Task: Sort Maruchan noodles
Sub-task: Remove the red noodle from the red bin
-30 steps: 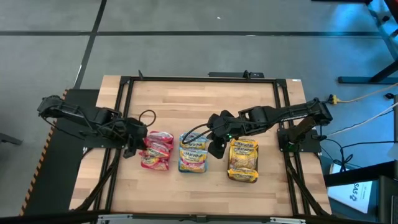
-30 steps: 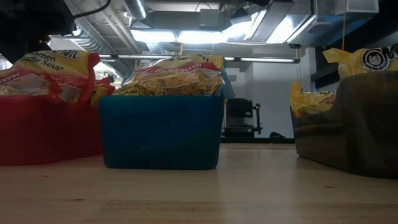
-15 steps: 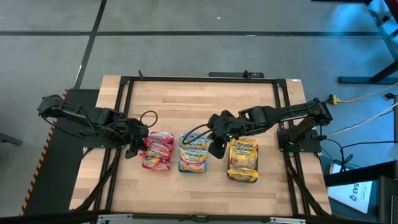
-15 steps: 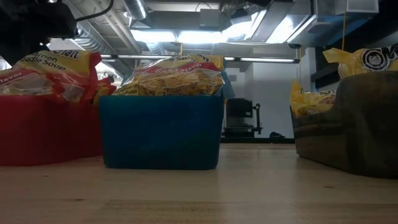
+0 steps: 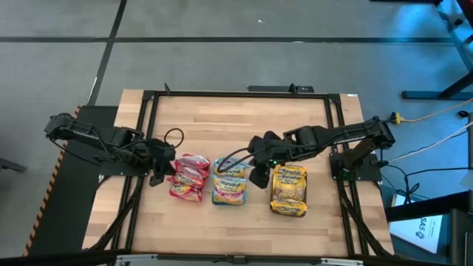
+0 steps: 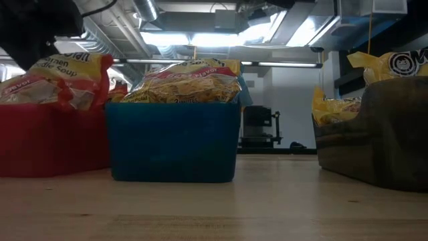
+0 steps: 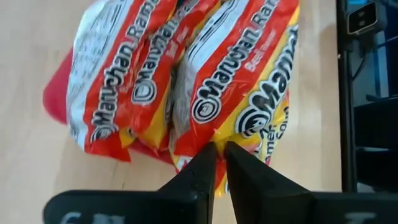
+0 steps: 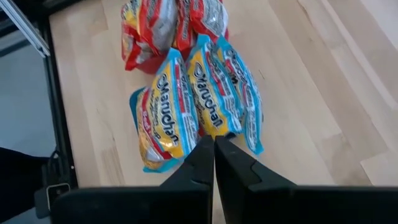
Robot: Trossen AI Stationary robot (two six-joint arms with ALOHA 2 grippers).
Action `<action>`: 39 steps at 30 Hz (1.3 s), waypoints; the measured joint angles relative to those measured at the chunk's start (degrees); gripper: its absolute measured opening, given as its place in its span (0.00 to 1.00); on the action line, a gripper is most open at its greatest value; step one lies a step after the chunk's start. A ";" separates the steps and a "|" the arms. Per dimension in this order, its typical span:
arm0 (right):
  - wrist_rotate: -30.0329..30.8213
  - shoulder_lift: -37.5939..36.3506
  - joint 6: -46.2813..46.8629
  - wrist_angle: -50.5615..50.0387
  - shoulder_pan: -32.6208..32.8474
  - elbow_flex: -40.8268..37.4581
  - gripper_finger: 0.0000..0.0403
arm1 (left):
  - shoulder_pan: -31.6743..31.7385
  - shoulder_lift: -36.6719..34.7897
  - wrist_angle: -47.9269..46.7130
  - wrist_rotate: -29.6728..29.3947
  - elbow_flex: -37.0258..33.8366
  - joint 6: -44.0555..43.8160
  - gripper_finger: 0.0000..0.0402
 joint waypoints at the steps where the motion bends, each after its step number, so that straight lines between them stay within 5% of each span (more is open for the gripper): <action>1: 0.01 0.00 0.00 -0.47 0.00 -0.02 0.04 | 0.00 0.00 -0.45 0.13 0.00 -0.42 0.09; 19: 0.02 0.00 0.02 -1.21 0.00 -0.02 0.04 | -0.04 0.23 -2.59 13.42 0.11 -6.80 0.19; 35: 0.04 0.00 -1.44 -3.68 0.01 -0.02 0.04 | -6.25 5.49 -3.40 6.43 0.22 -11.15 0.19; 39: 0.04 0.00 -1.46 -3.96 0.00 -0.02 0.04 | -9.75 7.47 -3.03 -0.36 0.22 -11.11 0.19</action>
